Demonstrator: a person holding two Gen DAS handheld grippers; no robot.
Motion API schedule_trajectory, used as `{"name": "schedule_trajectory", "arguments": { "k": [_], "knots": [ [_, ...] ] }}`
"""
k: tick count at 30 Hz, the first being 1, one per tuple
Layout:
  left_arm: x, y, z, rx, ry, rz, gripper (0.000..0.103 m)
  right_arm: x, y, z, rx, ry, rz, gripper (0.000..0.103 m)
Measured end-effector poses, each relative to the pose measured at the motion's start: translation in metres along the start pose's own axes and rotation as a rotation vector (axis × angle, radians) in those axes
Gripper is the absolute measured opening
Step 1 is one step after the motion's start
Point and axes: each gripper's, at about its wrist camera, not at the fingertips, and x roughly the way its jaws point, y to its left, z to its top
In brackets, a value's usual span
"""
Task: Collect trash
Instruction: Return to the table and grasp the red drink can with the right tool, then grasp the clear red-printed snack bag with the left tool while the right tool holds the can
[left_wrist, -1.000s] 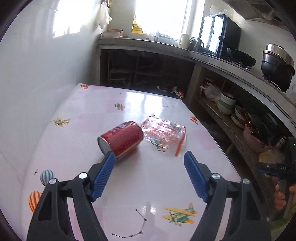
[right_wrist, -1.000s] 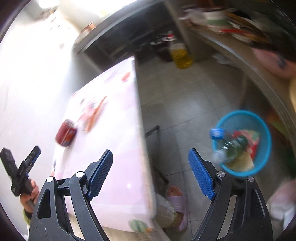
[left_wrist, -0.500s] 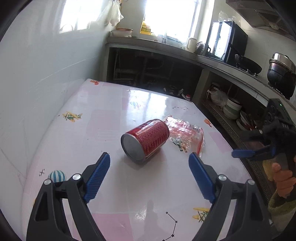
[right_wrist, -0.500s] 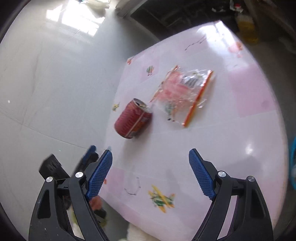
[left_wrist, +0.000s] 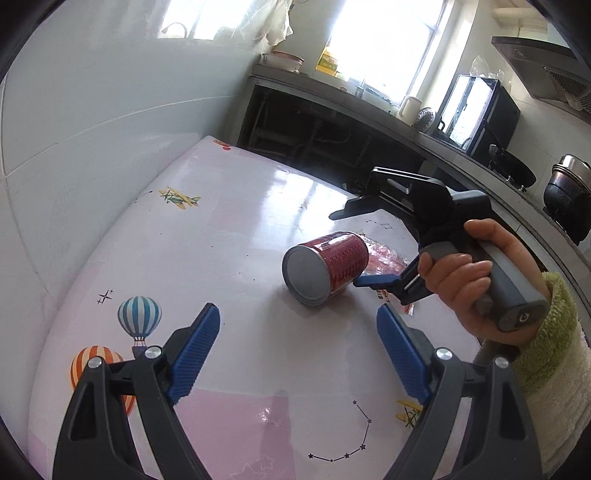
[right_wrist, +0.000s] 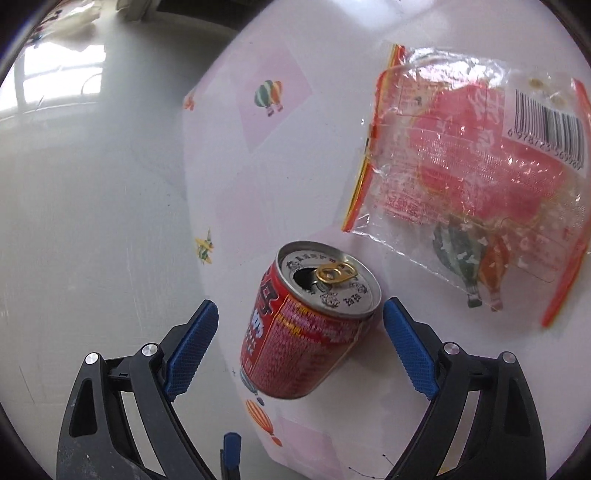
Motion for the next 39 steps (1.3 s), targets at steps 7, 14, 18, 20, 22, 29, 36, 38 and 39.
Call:
{"name": "schedule_trajectory", "arguments": {
  "k": [7, 14, 18, 20, 22, 29, 36, 38, 39],
  "knots": [
    [-0.001, 0.013, -0.007, -0.049, 0.003, -0.006, 0.085, 0.013, 0.013, 0.004, -0.039, -0.025, -0.037, 0.077],
    [-0.008, 0.022, -0.01, -0.094, -0.01, 0.0, 0.084, -0.001, 0.027, -0.023, -0.258, -0.102, -0.085, 0.065],
    [-0.015, 0.025, -0.013, -0.102, -0.012, 0.014, 0.085, -0.028, 0.045, -0.071, -0.56, -0.242, -0.17, 0.065],
    [-0.016, 0.025, -0.015, -0.098, -0.006, 0.022, 0.085, -0.038, 0.049, -0.097, -0.707, -0.323, -0.254, 0.065],
    [-0.016, 0.021, -0.017, -0.092, 0.0, 0.021, 0.084, -0.049, 0.041, -0.126, -0.827, -0.4, -0.356, 0.065],
    [-0.009, -0.004, -0.014, -0.059, 0.019, -0.014, 0.084, -0.096, -0.021, -0.183, -0.941, -0.556, -0.581, 0.065],
    [0.047, -0.045, 0.005, -0.062, 0.2, -0.056, 0.084, -0.124, -0.069, -0.209, -0.905, -0.681, -0.7, 0.065],
    [0.07, -0.061, 0.013, -0.067, 0.251, -0.105, 0.084, -0.125, -0.075, -0.212, -0.898, -0.699, -0.703, 0.065],
    [0.082, -0.07, 0.017, -0.072, 0.274, -0.124, 0.084, -0.126, -0.078, -0.212, -0.892, -0.706, -0.699, 0.065]
  ]
}}
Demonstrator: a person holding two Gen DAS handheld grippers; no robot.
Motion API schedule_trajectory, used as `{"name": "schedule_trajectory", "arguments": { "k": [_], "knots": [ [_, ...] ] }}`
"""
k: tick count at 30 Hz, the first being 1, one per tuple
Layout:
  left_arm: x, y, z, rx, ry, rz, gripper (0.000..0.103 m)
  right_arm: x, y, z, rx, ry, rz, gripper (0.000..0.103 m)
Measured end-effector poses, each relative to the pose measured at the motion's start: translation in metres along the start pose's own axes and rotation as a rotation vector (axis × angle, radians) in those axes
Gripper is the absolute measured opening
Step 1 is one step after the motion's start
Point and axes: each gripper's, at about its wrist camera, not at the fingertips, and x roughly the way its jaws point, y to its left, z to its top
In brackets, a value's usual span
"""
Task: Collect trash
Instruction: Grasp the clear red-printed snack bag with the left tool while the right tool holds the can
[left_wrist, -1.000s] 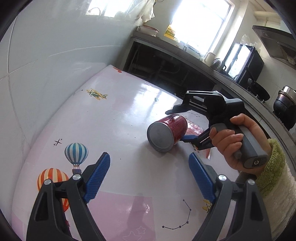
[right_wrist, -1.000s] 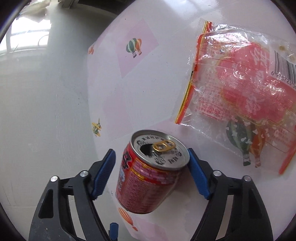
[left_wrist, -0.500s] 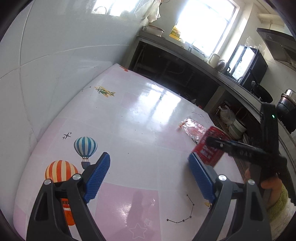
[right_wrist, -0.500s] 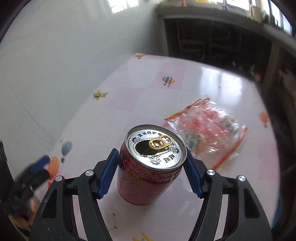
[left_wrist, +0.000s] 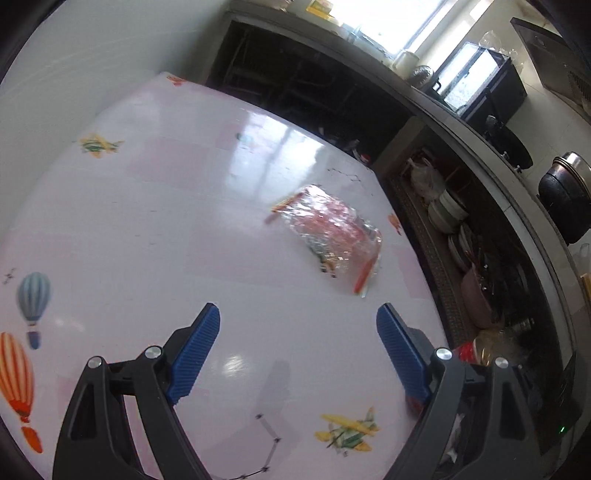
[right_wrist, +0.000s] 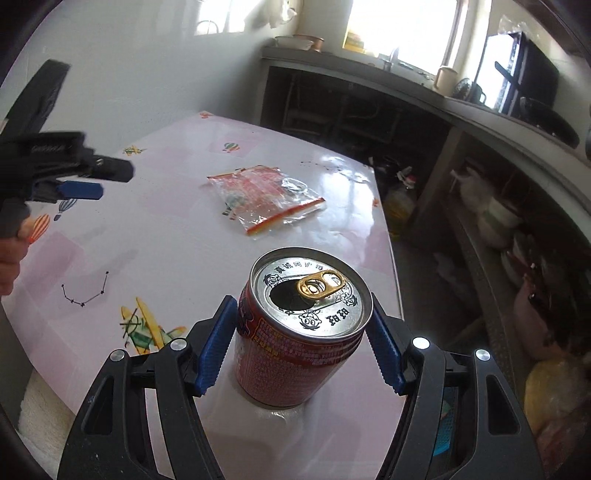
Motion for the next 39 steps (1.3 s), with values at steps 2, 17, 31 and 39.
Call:
{"name": "schedule_trajectory", "arguments": {
  "k": [2, 17, 31, 39],
  "knots": [
    [0.02, -0.014, 0.013, 0.0, 0.036, -0.017, 0.084, 0.003, 0.0, -0.002, 0.018, -0.009, 0.002, 0.065],
    [0.166, -0.098, 0.06, 0.452, 0.199, 0.263, 0.086, 0.002, -0.042, -0.014, 0.182, -0.032, 0.108, 0.065],
    [0.143, -0.069, 0.043, 0.496, 0.155, 0.232, 0.018, 0.01, -0.057, -0.013, 0.237, -0.035, 0.118, 0.065],
    [0.077, -0.053, -0.023, 0.516, 0.148, 0.169, 0.013, 0.007, -0.059, -0.016, 0.243, -0.037, 0.109, 0.065]
  ]
}}
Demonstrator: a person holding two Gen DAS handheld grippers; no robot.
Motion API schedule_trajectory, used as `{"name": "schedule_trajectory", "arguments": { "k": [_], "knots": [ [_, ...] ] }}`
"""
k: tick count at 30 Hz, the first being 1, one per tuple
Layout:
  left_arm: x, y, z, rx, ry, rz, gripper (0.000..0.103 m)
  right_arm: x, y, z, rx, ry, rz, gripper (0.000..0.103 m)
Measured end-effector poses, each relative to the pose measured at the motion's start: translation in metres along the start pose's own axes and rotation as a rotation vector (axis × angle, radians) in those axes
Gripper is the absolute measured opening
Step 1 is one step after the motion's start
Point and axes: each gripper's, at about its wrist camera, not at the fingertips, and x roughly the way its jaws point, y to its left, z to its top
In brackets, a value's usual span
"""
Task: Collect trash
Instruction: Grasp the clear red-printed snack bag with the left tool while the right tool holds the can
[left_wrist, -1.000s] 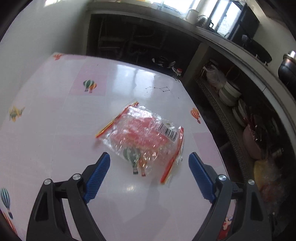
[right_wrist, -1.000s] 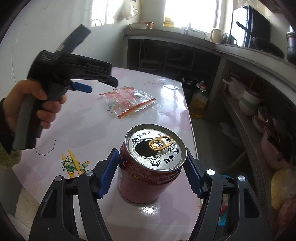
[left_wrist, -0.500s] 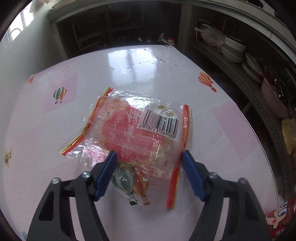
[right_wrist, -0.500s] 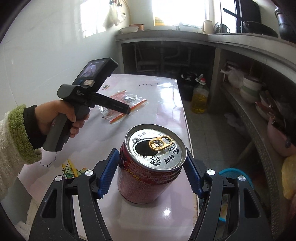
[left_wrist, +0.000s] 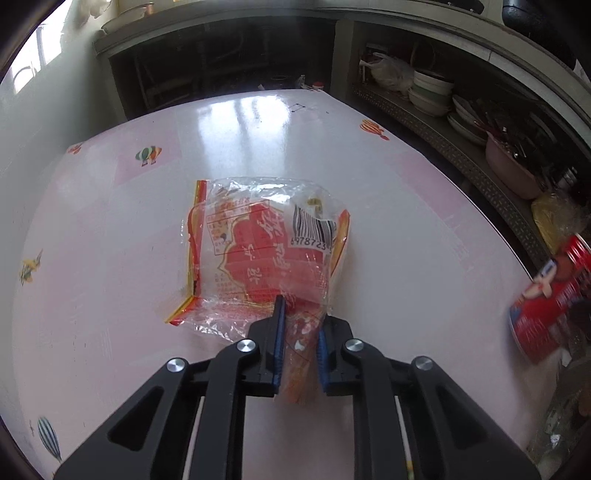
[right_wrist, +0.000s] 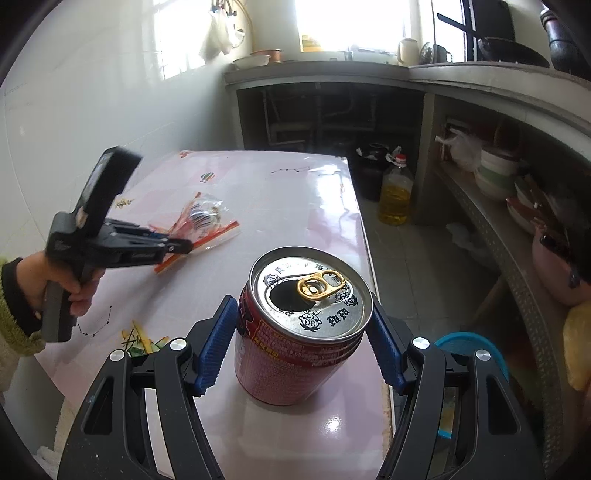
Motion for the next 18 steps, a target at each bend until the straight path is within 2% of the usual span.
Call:
{"name": "schedule_trajectory", "arguments": {
  "k": [4, 7, 11, 15, 18],
  "knots": [
    [-0.032, 0.0, -0.04, -0.069, -0.027, -0.016, 0.012, -0.001, -0.002, 0.0, 0.01, -0.002, -0.002, 0.065],
    [-0.051, 0.001, -0.059, -0.142, -0.052, 0.018, 0.012, -0.003, 0.0, -0.002, 0.005, -0.006, -0.014, 0.065],
    [-0.066, 0.0, -0.074, -0.239, -0.085, 0.055, 0.012, -0.003, 0.006, -0.002, -0.012, -0.006, -0.05, 0.065],
    [-0.074, -0.011, -0.088, -0.277, -0.096, 0.075, 0.012, -0.004, 0.01, -0.001, -0.015, 0.015, -0.059, 0.065],
    [-0.078, -0.021, -0.093, -0.282, -0.101, 0.099, 0.012, -0.004, 0.004, 0.0, 0.039, 0.04, -0.002, 0.066]
  ]
}}
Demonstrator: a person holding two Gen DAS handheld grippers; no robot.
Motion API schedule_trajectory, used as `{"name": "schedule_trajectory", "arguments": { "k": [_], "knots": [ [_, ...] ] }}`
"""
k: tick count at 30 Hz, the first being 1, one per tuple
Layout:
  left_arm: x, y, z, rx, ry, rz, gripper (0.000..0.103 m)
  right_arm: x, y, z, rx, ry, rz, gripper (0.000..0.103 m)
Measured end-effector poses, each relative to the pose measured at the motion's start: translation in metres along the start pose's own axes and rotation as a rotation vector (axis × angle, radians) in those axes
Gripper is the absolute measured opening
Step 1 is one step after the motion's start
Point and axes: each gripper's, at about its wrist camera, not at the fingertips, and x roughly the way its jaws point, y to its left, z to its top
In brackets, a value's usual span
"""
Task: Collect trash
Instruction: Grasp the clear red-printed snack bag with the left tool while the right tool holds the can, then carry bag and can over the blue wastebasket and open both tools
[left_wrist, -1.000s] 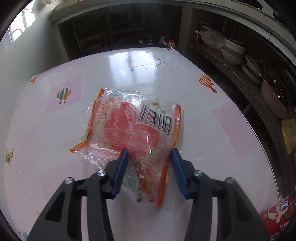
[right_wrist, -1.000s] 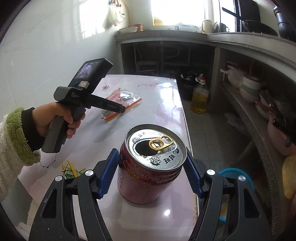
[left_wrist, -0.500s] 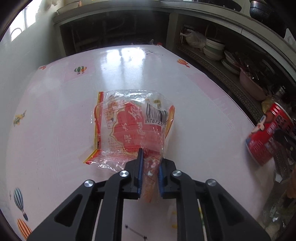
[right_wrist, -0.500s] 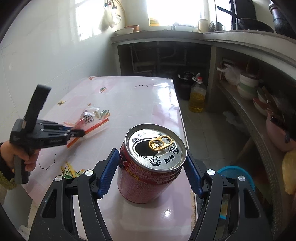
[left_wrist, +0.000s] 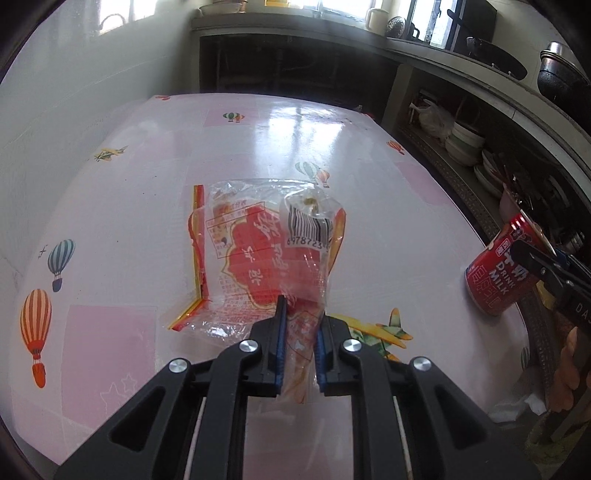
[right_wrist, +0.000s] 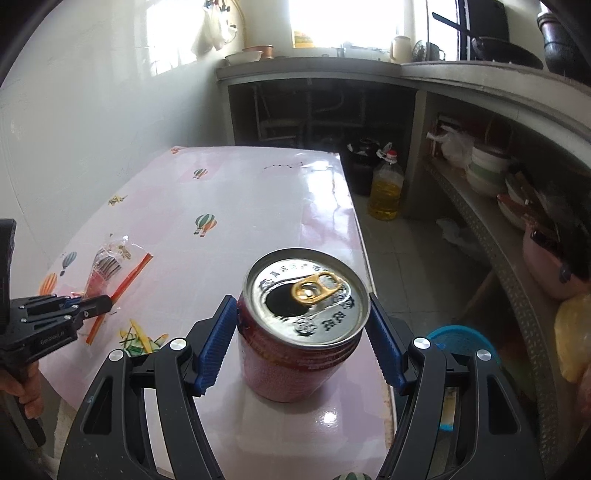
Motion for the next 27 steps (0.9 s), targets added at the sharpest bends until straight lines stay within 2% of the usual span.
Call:
{"name": "schedule_trajectory", "arguments": {
  "k": [3, 7, 12, 16, 27],
  "knots": [
    [-0.005, -0.005, -0.008, 0.006, -0.002, 0.012, 0.012, 0.0, -0.005, 0.0, 0.05, 0.015, 0.029, 0.07],
    [-0.008, -0.013, -0.011, 0.03, -0.012, 0.038, 0.012, 0.001, -0.006, -0.001, 0.079, 0.029, 0.061, 0.071],
    [-0.014, -0.018, -0.013, 0.048, -0.023, 0.05, 0.012, 0.004, -0.007, 0.0, 0.104, 0.041, 0.059, 0.071],
    [-0.018, -0.023, -0.012, 0.064, -0.033, 0.061, 0.011, 0.009, -0.01, 0.0, 0.12, 0.059, 0.045, 0.066],
    [-0.025, -0.028, -0.012, 0.077, -0.055, 0.079, 0.011, 0.002, -0.007, -0.001, 0.103, 0.044, 0.027, 0.064]
  ]
}}
